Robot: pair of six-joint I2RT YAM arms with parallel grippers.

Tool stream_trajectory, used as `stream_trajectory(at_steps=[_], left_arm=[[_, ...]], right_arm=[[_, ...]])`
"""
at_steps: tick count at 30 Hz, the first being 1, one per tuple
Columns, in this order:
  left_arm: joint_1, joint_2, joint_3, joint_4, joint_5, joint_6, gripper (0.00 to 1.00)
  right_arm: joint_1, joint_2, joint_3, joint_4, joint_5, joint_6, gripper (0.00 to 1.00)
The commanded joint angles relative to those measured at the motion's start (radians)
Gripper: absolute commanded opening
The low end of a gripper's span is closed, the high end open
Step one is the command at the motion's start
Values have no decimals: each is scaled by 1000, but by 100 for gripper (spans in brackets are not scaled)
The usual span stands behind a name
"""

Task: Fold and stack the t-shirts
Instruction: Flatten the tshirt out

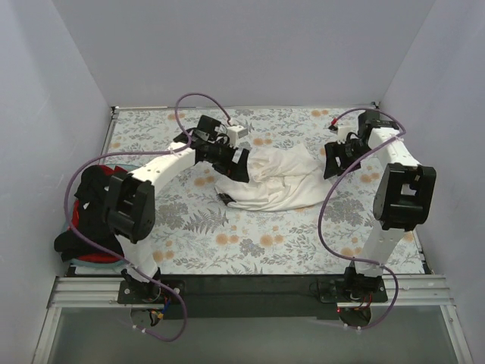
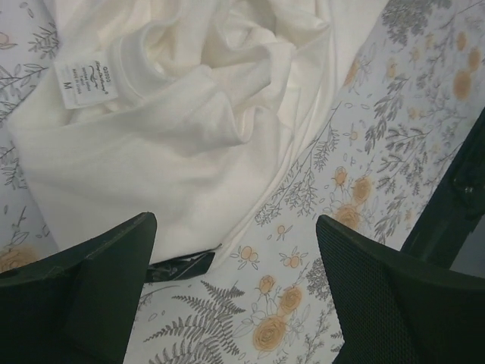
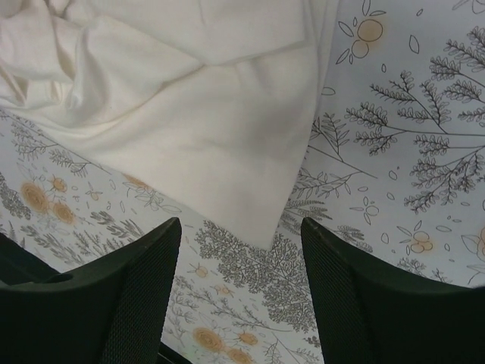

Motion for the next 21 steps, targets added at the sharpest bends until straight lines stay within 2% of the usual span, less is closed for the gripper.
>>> stream_trajectory(at_steps=[1,4,7,8,11,12,14,15,16,19,21], left_arm=[[-41,65,117,-7,-120,25,85],[-95,136,169,10,-191,14,84],[-124,186,220,22,-241,-10,79],[-127,221,238,18,-253,-19,68],[-126,262,297,-25,-275,-30,47],[-126,268,301,-42,-297,-32,34],[-121,258,294,-51,-310,-30,17],[-110,233,288,-51,-316,-35,2],[-101,221,280,-50,-314,-42,0],[-43,154,254,-51,-270,-76,0],[17,117,230,-60,-249,-98,0]], right_arm=[[41,50,89,4,19,45,71],[66,121,120,17,42,62,68],[78,165,135,35,77,70,66],[78,180,136,43,85,73,65],[125,207,140,50,119,75,62],[135,211,137,58,148,73,61],[152,220,121,75,171,75,59],[152,225,120,89,186,79,58],[152,237,121,92,189,81,56],[153,250,130,95,203,84,40],[153,245,132,95,221,84,5]])
